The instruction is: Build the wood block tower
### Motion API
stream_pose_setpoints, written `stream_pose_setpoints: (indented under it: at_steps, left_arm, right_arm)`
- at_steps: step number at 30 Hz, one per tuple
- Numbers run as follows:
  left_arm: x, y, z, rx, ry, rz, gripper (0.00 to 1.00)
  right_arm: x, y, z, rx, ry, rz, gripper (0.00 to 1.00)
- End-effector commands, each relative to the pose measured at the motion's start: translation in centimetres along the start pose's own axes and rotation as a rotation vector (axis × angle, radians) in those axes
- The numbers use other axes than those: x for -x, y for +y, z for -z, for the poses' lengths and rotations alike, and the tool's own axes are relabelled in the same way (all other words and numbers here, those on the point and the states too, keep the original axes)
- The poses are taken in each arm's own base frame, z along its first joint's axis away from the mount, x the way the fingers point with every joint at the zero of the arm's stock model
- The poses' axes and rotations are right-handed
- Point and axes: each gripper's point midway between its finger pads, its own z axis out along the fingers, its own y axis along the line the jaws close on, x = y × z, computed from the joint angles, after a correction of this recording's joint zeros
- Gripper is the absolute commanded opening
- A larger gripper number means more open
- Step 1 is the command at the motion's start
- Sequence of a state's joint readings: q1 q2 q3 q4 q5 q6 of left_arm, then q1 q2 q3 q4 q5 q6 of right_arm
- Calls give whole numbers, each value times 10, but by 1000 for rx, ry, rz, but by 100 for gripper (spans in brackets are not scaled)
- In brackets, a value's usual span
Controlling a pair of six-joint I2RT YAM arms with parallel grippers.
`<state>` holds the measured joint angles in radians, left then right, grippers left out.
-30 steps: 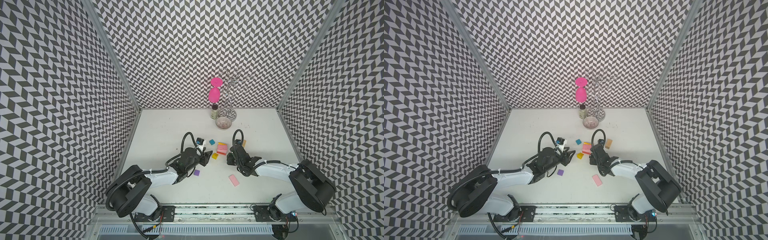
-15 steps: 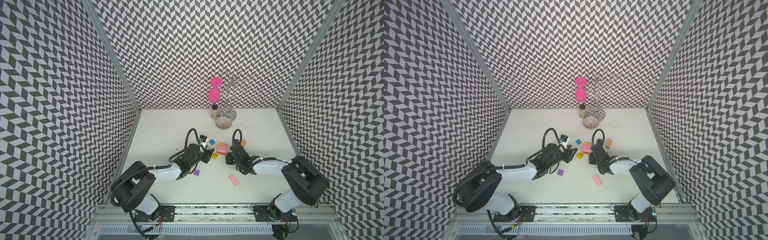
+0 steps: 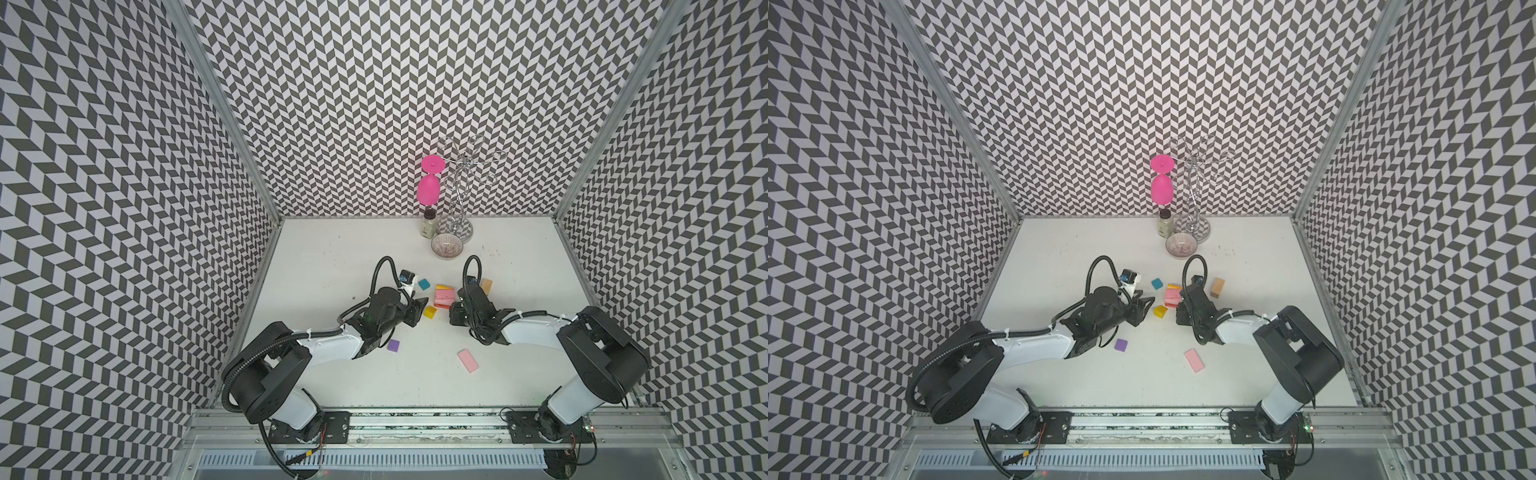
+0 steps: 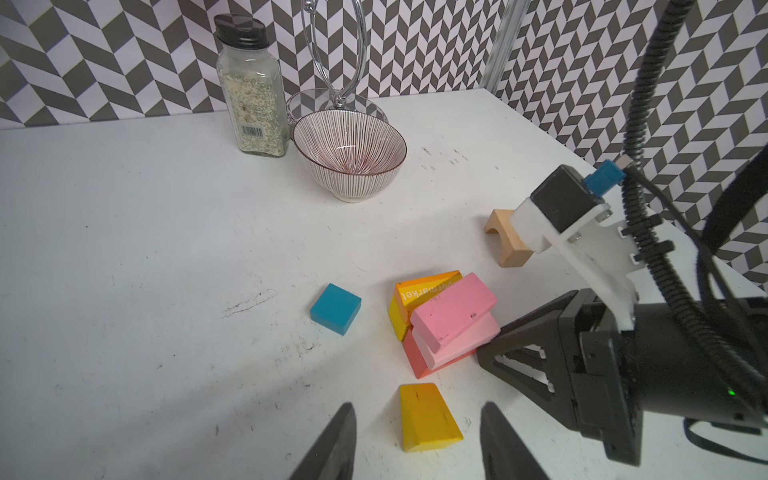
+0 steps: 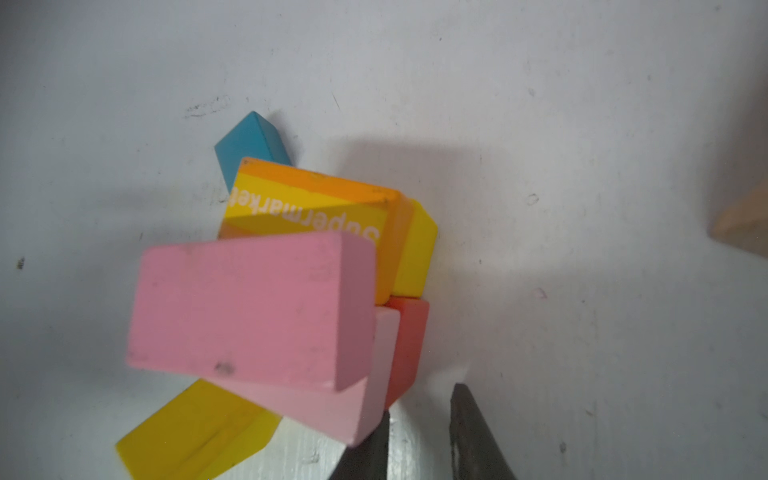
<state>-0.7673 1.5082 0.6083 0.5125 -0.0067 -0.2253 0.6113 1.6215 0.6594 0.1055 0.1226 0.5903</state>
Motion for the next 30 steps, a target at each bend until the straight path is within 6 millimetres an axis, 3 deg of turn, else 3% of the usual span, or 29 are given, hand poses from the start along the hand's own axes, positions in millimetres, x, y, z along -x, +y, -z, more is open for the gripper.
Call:
stream_pose_setpoints:
  at_steps: [1,9,17,22,30]
  left_arm:
    - [6,-4,-4,-5,-10,-10,49]
    - [7,-11,-8,-24,-1,-29,49]
    - [-3,-19,-20,-38,43,-80,50]
    - [-13,-18,-30,-1,79,-113,55]
    - [-22,-11,-50,51,128,-125,56]
  right_arm:
    - [7,3,-2,14,-11,1,26]
    - [8,12,14,85,-31,7,29]
    - [17,-7,41,25,-115,-20,34]
    - [23,-15,47,3,-146,-43,34]
    - [26,-22,52,-8,-168,-62,34]
